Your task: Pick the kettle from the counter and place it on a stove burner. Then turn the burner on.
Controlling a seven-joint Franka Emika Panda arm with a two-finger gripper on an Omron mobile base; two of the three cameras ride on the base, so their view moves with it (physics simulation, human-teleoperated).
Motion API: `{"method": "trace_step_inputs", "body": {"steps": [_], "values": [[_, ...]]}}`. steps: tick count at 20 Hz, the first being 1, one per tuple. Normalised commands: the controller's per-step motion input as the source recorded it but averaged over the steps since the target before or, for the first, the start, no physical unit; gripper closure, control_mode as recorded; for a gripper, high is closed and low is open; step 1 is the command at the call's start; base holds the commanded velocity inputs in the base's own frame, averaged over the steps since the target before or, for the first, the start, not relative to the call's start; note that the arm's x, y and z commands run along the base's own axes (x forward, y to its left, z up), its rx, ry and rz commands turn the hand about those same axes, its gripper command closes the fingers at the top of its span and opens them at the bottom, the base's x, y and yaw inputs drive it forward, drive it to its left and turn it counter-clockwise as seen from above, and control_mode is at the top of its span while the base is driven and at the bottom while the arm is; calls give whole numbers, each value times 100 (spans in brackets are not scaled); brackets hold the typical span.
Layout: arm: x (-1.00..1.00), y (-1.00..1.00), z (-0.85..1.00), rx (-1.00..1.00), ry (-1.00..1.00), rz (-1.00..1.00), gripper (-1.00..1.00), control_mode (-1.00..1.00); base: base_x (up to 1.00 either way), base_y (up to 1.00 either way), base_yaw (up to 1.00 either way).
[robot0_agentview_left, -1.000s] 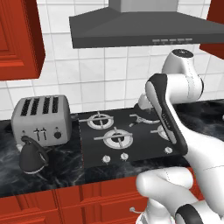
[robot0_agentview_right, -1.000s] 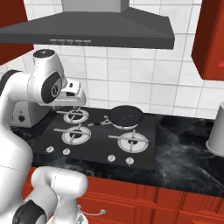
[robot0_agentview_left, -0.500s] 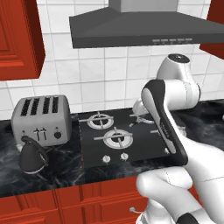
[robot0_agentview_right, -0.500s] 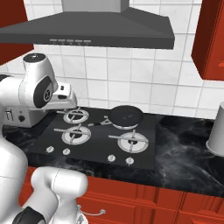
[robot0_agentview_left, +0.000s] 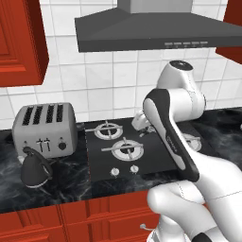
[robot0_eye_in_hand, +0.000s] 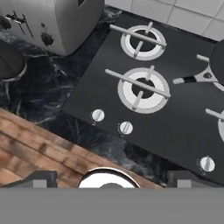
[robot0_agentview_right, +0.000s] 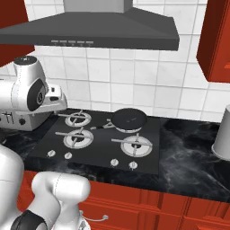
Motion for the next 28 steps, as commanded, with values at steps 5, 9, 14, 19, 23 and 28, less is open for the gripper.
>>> {"method": "trace_step_inputs", "body": {"steps": [5, 9, 14, 19, 23, 28], "values": [[0, 44, -6, 0, 1, 16, -100, -100, 0, 0, 0], [0, 41, -7, 0, 2, 16, -100, -100, 0, 0, 0], [0, 40, -8, 0, 1, 16, -100, -100, 0, 0, 0], [0, 40, -10, 0, 0, 14, -100, -100, 0, 0, 0], [0, 43, -13, 0, 1, 14, -100, -100, 0, 0, 0], [0, 48, -12, 0, 2, 13, -100, -100, 0, 0, 0]]}}
